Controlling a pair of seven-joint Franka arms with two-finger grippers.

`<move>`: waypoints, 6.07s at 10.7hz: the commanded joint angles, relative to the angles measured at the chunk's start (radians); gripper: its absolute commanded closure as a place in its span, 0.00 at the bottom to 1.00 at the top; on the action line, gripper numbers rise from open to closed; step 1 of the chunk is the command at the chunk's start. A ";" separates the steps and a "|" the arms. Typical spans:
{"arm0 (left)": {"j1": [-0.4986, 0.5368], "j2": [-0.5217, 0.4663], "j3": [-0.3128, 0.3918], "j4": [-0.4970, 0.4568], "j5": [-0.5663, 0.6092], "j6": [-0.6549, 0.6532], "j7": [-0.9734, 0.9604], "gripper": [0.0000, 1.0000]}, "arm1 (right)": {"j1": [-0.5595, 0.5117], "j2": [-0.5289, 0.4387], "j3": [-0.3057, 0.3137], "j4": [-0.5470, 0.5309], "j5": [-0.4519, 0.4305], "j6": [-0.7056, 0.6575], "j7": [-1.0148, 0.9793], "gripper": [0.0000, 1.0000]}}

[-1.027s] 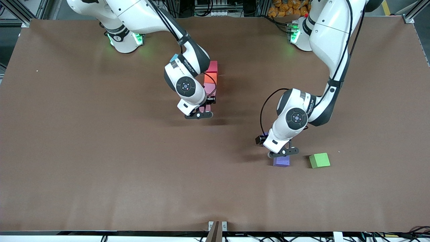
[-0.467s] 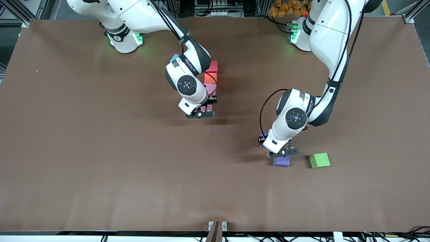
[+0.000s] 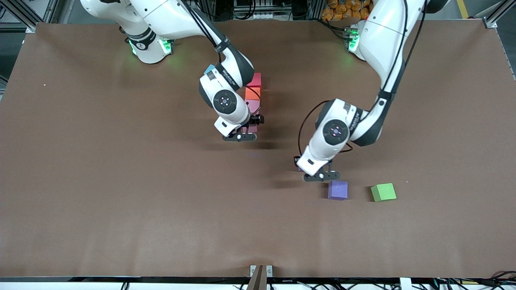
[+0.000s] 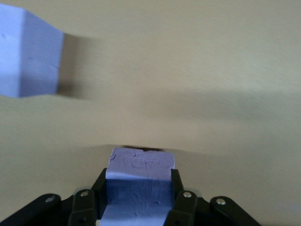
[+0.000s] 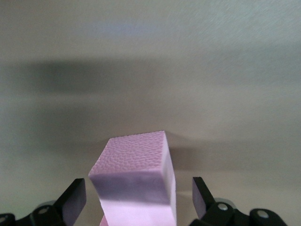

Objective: Arrange blocks into number 1

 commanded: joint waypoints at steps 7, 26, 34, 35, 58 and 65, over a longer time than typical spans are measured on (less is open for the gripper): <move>-0.175 -0.065 -0.019 0.044 -0.042 -0.068 -0.109 1.00 | -0.417 -0.310 0.001 -0.100 -0.012 -0.286 -0.407 0.00; -0.335 0.168 0.021 0.263 -0.123 0.005 -0.134 1.00 | -0.703 -0.528 -0.124 0.323 -0.203 -0.799 -0.613 0.00; -0.358 0.182 0.022 0.256 -0.111 0.004 -0.207 1.00 | -0.705 -0.540 -0.149 0.314 -0.341 -0.856 -0.682 0.00; -0.358 0.179 0.021 0.253 -0.109 0.001 -0.207 0.97 | -0.703 -0.540 -0.149 0.314 -0.341 -0.858 -0.682 0.00; 0.411 -0.597 0.046 0.165 0.047 -0.806 0.484 0.00 | -0.709 -0.528 -0.147 0.318 -0.332 -0.866 -0.697 0.00; 0.397 -0.668 0.097 0.147 0.105 -0.788 0.510 0.00 | -0.712 -0.528 -0.149 0.321 -0.332 -0.866 -0.699 0.00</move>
